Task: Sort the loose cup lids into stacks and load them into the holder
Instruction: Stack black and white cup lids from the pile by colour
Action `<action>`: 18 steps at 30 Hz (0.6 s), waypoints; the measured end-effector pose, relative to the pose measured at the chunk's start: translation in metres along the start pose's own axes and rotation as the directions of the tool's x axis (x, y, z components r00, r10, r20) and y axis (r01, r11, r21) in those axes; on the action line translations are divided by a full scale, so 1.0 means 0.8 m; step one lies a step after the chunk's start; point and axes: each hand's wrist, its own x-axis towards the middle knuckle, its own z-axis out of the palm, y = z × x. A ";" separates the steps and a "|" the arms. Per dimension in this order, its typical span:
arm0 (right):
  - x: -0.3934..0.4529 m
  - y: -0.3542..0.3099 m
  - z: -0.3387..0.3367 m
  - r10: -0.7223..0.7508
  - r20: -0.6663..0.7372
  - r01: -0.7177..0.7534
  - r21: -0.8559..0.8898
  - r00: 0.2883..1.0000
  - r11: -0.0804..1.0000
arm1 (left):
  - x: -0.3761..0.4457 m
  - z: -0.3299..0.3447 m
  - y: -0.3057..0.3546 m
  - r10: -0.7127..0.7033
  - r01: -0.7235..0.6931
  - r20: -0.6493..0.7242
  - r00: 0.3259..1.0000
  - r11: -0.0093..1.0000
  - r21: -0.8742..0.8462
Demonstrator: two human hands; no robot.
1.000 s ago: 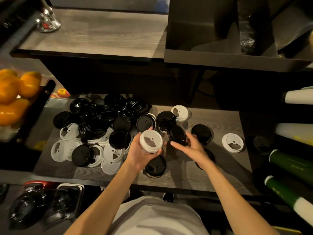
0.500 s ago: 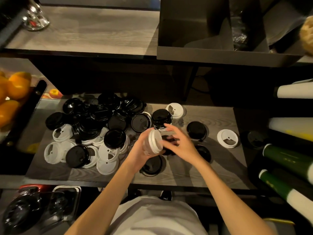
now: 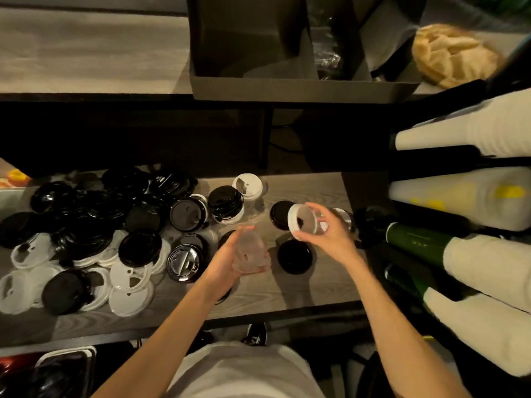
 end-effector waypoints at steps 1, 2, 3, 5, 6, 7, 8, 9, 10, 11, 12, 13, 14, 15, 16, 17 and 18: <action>0.010 0.016 -0.016 0.021 -0.043 -0.025 -0.108 0.999 0.994 | 0.001 0.002 -0.005 -0.016 0.016 0.002 1.000 1.000 -0.015; 0.019 0.028 -0.031 0.044 -0.068 -0.056 -0.198 0.997 0.978 | 0.002 0.003 -0.009 -0.026 0.026 -0.002 1.000 0.999 -0.024; 0.029 0.039 -0.045 0.068 -0.076 -0.086 -0.268 0.995 0.960 | 0.004 0.005 -0.013 -0.033 0.033 -0.006 0.999 0.999 -0.035; 0.047 0.049 -0.065 0.092 -0.056 -0.107 -0.375 0.994 0.921 | 0.005 0.008 -0.017 -0.045 0.045 -0.001 0.999 0.998 -0.045; 0.054 0.048 -0.071 0.094 -0.041 -0.102 -0.419 0.995 0.902 | 0.005 0.008 -0.018 -0.049 0.049 -0.001 0.999 0.998 -0.050; 0.060 0.048 -0.076 0.095 -0.024 -0.096 -0.457 0.995 0.884 | 0.004 0.009 -0.019 -0.053 0.052 -0.004 0.999 0.997 -0.055; 0.065 0.046 -0.080 0.099 -0.003 -0.088 -0.491 0.995 0.867 | 0.004 0.009 -0.021 -0.059 0.058 -0.007 0.998 0.997 -0.056; 0.070 0.045 -0.082 0.101 0.023 -0.074 -0.519 0.995 0.852 | 0.005 0.006 -0.024 -0.065 0.065 -0.012 0.998 0.996 -0.054; 0.073 0.045 -0.083 0.103 0.045 -0.063 -0.540 0.994 0.839 | 0.005 0.004 -0.027 -0.070 0.069 -0.017 0.997 0.996 -0.048; 0.076 0.046 -0.084 0.103 0.061 -0.051 -0.557 0.993 0.829 | 0.005 0.003 -0.030 -0.074 0.073 -0.026 0.997 0.996 -0.045; 0.078 0.046 -0.084 0.099 0.074 -0.040 -0.568 0.992 0.822 | 0.004 0.002 -0.032 -0.076 0.075 -0.032 0.997 0.996 -0.044; 0.079 0.046 -0.083 0.092 0.086 -0.026 -0.574 0.992 0.818 | 0.004 0.002 -0.034 -0.077 0.075 -0.036 0.996 0.996 -0.045; 0.080 0.047 -0.083 0.083 0.097 -0.011 -0.580 0.992 0.815 | 0.003 0.001 -0.035 -0.077 0.075 -0.040 0.996 0.996 -0.045; 0.080 0.047 -0.083 0.076 0.106 0.001 -0.583 0.991 0.812 | 0.003 0.001 -0.035 -0.079 0.077 -0.045 0.996 0.996 -0.044; 0.081 0.048 -0.083 0.076 0.116 0.006 -0.587 0.990 0.809 | 0.003 0.001 -0.035 -0.080 0.078 -0.050 0.996 0.996 -0.042; 0.081 0.049 -0.082 0.082 0.128 0.010 -0.589 0.988 0.808 | 0.003 0.002 -0.035 -0.078 0.076 -0.056 0.995 0.996 -0.042; 0.081 0.051 -0.082 0.087 0.141 0.014 -0.593 0.986 0.805 | 0.003 0.002 -0.035 -0.073 0.071 -0.061 0.995 0.997 -0.043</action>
